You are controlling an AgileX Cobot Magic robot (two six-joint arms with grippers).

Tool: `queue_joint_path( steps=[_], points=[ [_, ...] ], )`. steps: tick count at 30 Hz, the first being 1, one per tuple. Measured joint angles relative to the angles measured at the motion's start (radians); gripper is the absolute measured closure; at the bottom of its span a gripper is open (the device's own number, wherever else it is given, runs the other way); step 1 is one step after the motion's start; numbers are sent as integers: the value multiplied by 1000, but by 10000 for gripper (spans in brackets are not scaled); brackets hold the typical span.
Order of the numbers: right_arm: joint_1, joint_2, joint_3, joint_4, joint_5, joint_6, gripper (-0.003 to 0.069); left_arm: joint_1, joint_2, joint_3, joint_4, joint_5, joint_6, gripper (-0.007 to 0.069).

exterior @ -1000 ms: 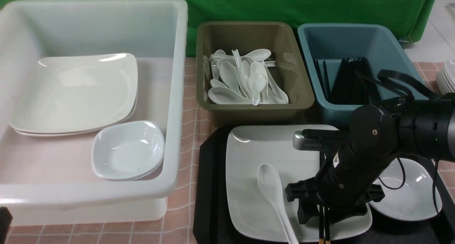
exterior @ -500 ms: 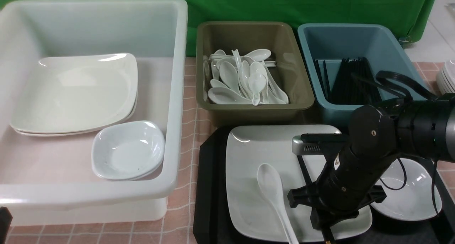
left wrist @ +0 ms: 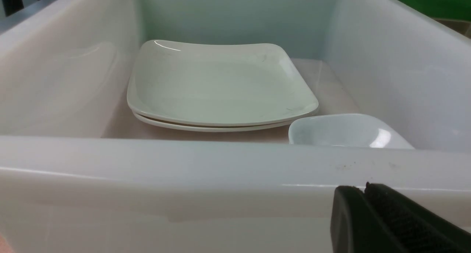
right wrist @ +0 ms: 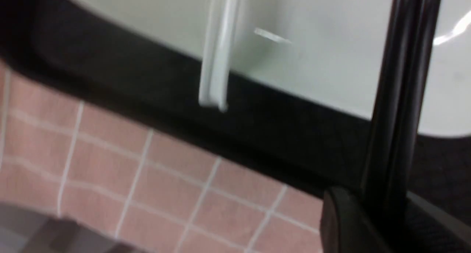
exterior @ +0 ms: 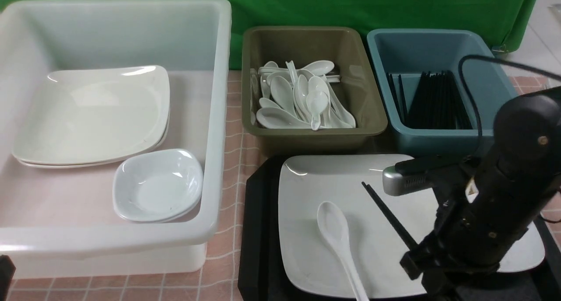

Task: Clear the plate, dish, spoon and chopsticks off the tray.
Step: Use the right arm to put the chopsticks into the small storage box on the right

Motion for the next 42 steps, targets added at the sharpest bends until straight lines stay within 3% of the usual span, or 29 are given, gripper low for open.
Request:
queue_joint_path(
  steps=[5,11,13,14,16,18,21,25,27,32,35,38,42],
  points=[
    [-34,-157,0,-18,-26,-70,486,0,0,0,0,0,0,603],
    [-190,-205,-41,-56,-254,-82,486,0,0,0,0,0,0,603],
    [-291,-153,-104,-60,-412,-56,486,0,0,0,0,0,0,603],
    [-291,-147,-109,-61,-427,-56,486,0,0,0,0,0,0,603],
    [-368,-42,-168,-68,-699,-33,486,0,0,0,0,0,0,603],
    [-384,2,-184,-68,-800,-32,486,0,0,0,0,0,0,603],
    [-410,179,-238,-68,-1078,-25,486,0,0,0,0,0,0,603],
    [-411,338,-282,-68,-1194,-10,484,0,0,0,0,0,0,603],
    [-411,392,-296,-68,-1208,-8,472,0,0,0,0,0,0,603],
    [-411,513,-304,-68,-1197,24,328,0,0,0,0,0,0,603],
    [-411,513,-305,-68,-1150,66,287,0,0,0,0,0,0,603],
    [-411,468,-305,-68,-1032,106,295,0,0,0,0,0,0,603],
    [-411,345,-305,-68,-803,113,408,0,0,0,0,0,0,603]
  ],
)
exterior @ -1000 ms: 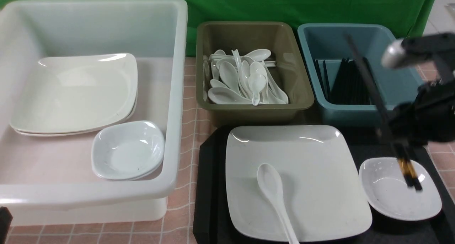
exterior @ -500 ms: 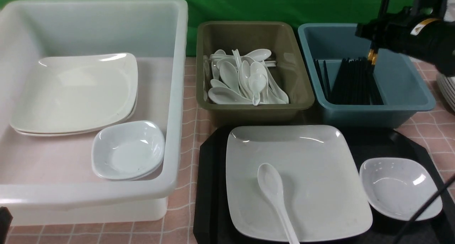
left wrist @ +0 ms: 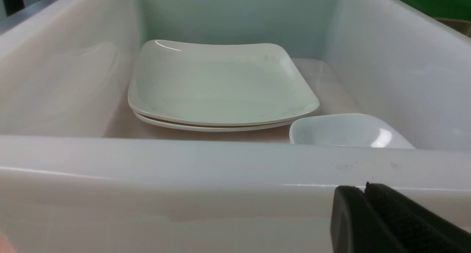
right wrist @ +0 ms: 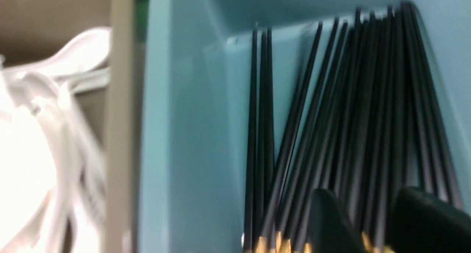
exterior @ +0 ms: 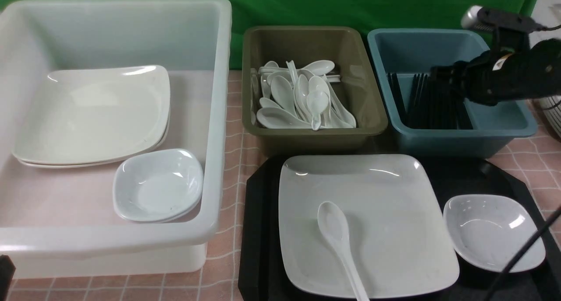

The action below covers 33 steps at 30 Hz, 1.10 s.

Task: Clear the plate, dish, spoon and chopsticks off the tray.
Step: Use the right arm to put the chopsticks into the small storage box on the right, then use the left arm to grab a soup spoon from the plate

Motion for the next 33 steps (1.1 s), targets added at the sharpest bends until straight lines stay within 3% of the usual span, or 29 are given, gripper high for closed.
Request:
queue_joint_path(
  steps=[2,5,7,9,19,26,30,31,33],
  points=[
    [0,-148,-2,0,253,-44,570,0,0,0,0,0,0,603],
    [0,-247,-3,0,418,-58,623,0,0,0,0,0,0,603],
    [0,-372,19,6,602,-76,629,0,0,0,0,0,0,603],
    [0,-464,76,23,664,-78,629,0,0,0,0,0,0,603],
    [0,-1015,539,71,716,-127,629,0,0,0,0,0,0,603],
    [0,-1277,710,116,716,-258,629,0,0,0,-1,-1,0,603],
    [4,-1307,713,172,715,-302,629,0,0,0,-170,-28,-85,603],
    [17,-1307,714,189,712,-317,629,0,0,0,-317,-40,-143,603],
    [61,-1305,718,202,704,-339,629,0,0,0,-479,-63,-207,603]
  ],
)
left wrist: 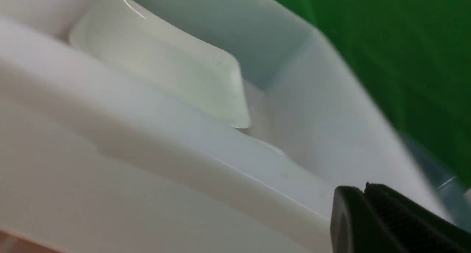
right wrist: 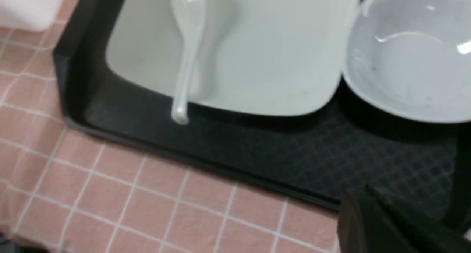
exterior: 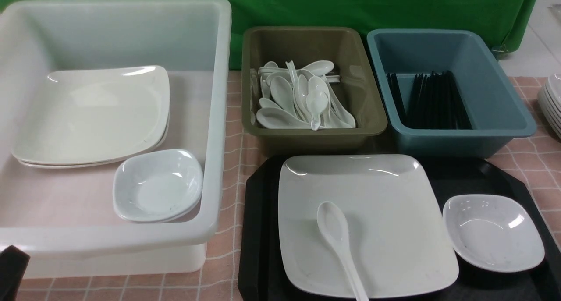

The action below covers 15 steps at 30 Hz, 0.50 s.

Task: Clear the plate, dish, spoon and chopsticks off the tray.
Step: Use the left arm to grab a soup spoon from the plate

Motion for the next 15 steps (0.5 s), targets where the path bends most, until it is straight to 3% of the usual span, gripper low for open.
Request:
queue_joint_path(
  steps=[3,11,15],
  points=[
    [59,5,1,5,-8,-9,629,0,0,0,-97,-39,-25,603],
    [176,5,1,8,-10,-30,627,0,0,-6,-201,-130,-98,603],
    [180,5,1,8,-11,-30,625,0,9,-145,-193,-57,-111,603]
  ],
)
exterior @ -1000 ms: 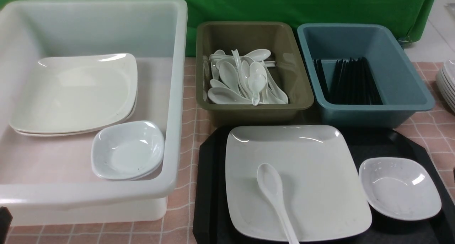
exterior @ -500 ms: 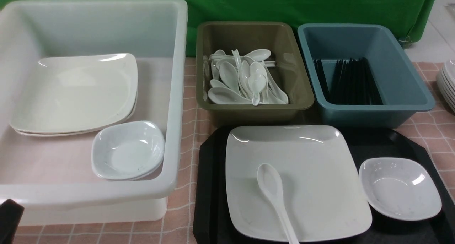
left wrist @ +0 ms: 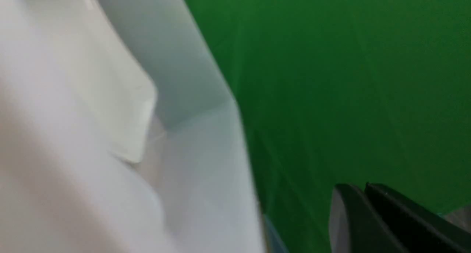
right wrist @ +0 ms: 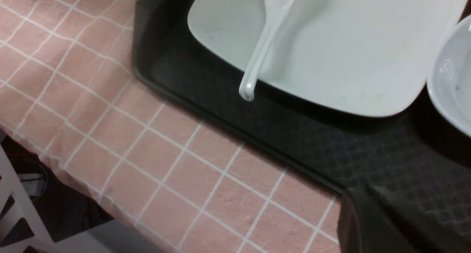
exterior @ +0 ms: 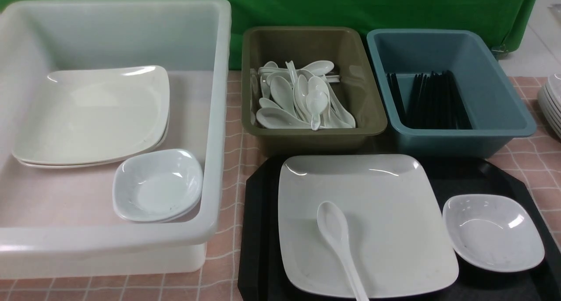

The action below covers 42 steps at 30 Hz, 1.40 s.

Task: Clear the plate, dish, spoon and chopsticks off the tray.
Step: Use the left arm to grab a soup spoon from the plate

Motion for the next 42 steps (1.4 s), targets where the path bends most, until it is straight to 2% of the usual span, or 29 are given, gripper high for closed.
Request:
queue_joint_path(
  steps=[2,3,5,6,8,10,11,12,13,15,17,18,19,22,28,29,30,32,38,42],
  points=[
    [0,0,0,0,-3,0,624,0,69,-167,62,80,1,603],
    [0,0,0,0,-3,0,623,0,70,-167,62,91,1,603],
    [0,0,0,0,-9,0,622,0,216,-378,145,281,1,603],
    [0,0,0,0,-8,0,622,0,244,-411,155,300,2,603],
    [0,0,0,0,-14,0,618,0,456,-628,191,600,65,603],
    [0,0,0,0,-14,0,617,0,598,-745,195,742,135,603],
    [0,0,0,0,-14,0,617,0,598,-745,195,757,141,603],
    [0,0,0,0,-14,0,614,0,734,-836,176,868,196,603],
    [0,0,0,0,-14,0,614,0,748,-844,176,868,203,603],
    [0,0,0,0,-14,0,608,-1,915,-916,47,972,327,603],
    [0,0,0,0,-14,0,599,-24,1029,-927,-75,995,403,603],
    [0,0,0,0,-14,0,599,-29,1038,-927,-81,995,408,603],
    [0,0,0,0,-15,0,594,-75,1095,-930,-97,985,419,603],
    [0,0,0,0,-15,0,589,-195,1174,-931,-44,942,364,603],
    [0,0,0,0,-15,0,580,-575,1310,-934,119,781,162,603],
    [0,0,0,0,-15,0,580,-585,1320,-936,121,777,155,603],
    [0,0,0,0,-16,0,578,-662,1362,-946,134,767,117,603],
    [0,0,0,0,-17,1,571,-731,1436,-972,147,774,83,599],
    [0,0,0,0,-19,1,563,-858,1645,-1100,207,802,30,562],
    [0,0,0,0,-20,11,557,-910,1815,-1245,339,885,-86,491]
  ],
)
